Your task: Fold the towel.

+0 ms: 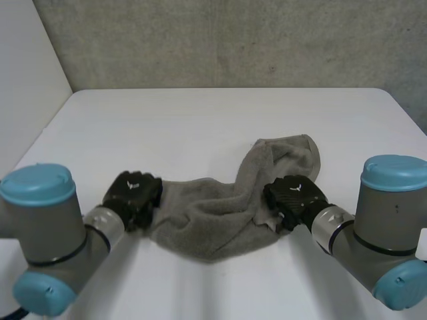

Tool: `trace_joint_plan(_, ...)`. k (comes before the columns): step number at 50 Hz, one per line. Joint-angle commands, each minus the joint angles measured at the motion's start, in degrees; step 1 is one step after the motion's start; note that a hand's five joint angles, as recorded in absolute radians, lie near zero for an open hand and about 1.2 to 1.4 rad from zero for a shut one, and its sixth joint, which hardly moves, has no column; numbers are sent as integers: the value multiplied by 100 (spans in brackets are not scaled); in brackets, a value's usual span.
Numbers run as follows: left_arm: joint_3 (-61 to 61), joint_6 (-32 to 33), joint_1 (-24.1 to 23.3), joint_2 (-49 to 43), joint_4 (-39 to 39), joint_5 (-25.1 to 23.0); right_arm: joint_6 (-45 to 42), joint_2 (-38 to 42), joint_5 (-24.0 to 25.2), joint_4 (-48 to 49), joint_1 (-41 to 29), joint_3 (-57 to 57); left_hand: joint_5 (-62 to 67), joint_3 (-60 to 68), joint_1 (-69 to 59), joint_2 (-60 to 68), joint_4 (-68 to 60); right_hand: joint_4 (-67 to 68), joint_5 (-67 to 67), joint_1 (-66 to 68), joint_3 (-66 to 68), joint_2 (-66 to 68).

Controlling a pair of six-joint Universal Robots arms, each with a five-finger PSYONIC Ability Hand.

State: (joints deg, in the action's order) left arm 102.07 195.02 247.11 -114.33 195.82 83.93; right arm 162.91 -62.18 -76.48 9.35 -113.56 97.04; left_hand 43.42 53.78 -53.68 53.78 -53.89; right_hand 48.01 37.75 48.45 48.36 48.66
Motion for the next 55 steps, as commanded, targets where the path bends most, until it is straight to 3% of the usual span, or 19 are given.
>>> trace_joint_plan(1, -794, -8, 39, -292, 106, 53, 39, 171, -42, 120, -61, -221, 860, 825, -834, 824, -813, 2431, 2457, 2387, 2396, 2366)
trace_joint_plan(2, -950, -8, 39, -396, 106, 53, 48, 153, -51, 120, -52, -229, 844, 808, -818, 808, -797, 3192, 3217, 3148, 3156, 3127)
trace_joint_plan(12, -1866, 1, 48, -1048, 97, 264, 277, -532, -60, 164, 273, -194, 827, 791, -801, 791, -780, 3199, 3225, 3155, 3164, 3134)
trace_joint_plan(17, -2508, 88, 56, -1408, 79, 572, 479, -875, -104, 217, 985, -229, 928, 892, -902, 892, -881, 3199, 3225, 3155, 3164, 3134)
trace_joint_plan(20, -3104, 176, 74, -1715, -35, 756, 409, -867, -366, 462, 1450, -308, 1079, 1044, -1053, 1043, -1032, 3199, 3225, 3155, 3164, 3134)
trace_joint_plan(26, -3141, 176, 74, -1610, -439, 783, 75, -822, -596, 568, 1855, -317, 759, 724, -734, 723, -713, 3199, 3225, 3155, 3164, 3134)
trace_joint_plan(28, -2905, 124, 65, -1174, -789, 783, -301, -822, -605, 595, 2126, -308, -460, -496, 486, -496, 507, 3199, 3225, 3155, 3164, 3134)
trace_joint_plan(29, -2903, 124, 65, -1171, -791, 783, -303, -822, -605, 595, 2128, -308, -468, -504, 494, -504, 515, 3199, 3225, 3155, 3164, 3134)
trace_joint_plan(31, -2440, 132, 48, -585, -1036, 739, -540, -779, -605, 656, 2355, -378, -2562, -2598, 2588, -2598, 2609, 3199, 3225, 3155, 3164, 3134)
trace_joint_plan(34, -1922, 132, -14, 117, -1151, 721, -611, -656, -579, 665, 2557, -484, -3209, -3244, 3235, -3245, 3256, 3199, 3225, 3155, 3164, 3134)
trace_joint_plan(40, -811, 168, -14, 1202, -1222, 651, -611, -506, -578, 612, 2629, -554, -2739, -2775, 2765, -2775, 2786, 3199, 3225, 3155, 3164, 3134)
trace_joint_plan(42, -68, 168, -5, 1884, -1204, 502, -611, -480, -578, 604, 2611, -546, -1016, -1052, 1042, -1052, 1063, 3199, 3225, 3155, 3164, 3134)
trace_joint_plan(45, 278, 168, 4, 2195, -1204, 361, -611, -480, -578, 595, 2593, -546, -284, -319, 309, -320, 330, 3199, 3225, 3155, 3164, 3134)
trace_joint_plan(47, 873, 176, 30, 2668, -1195, -15, -611, -480, -578, 595, 2576, -537, 420, 385, -394, 384, -373, 3199, 3225, 3155, 3164, 3134)
trace_joint_plan(55, 1771, 194, 21, 2820, -1520, -878, -611, -471, -587, 586, 2567, -484, 507, 471, -481, 471, -460, 3199, 3225, 3155, 3164, 3134)
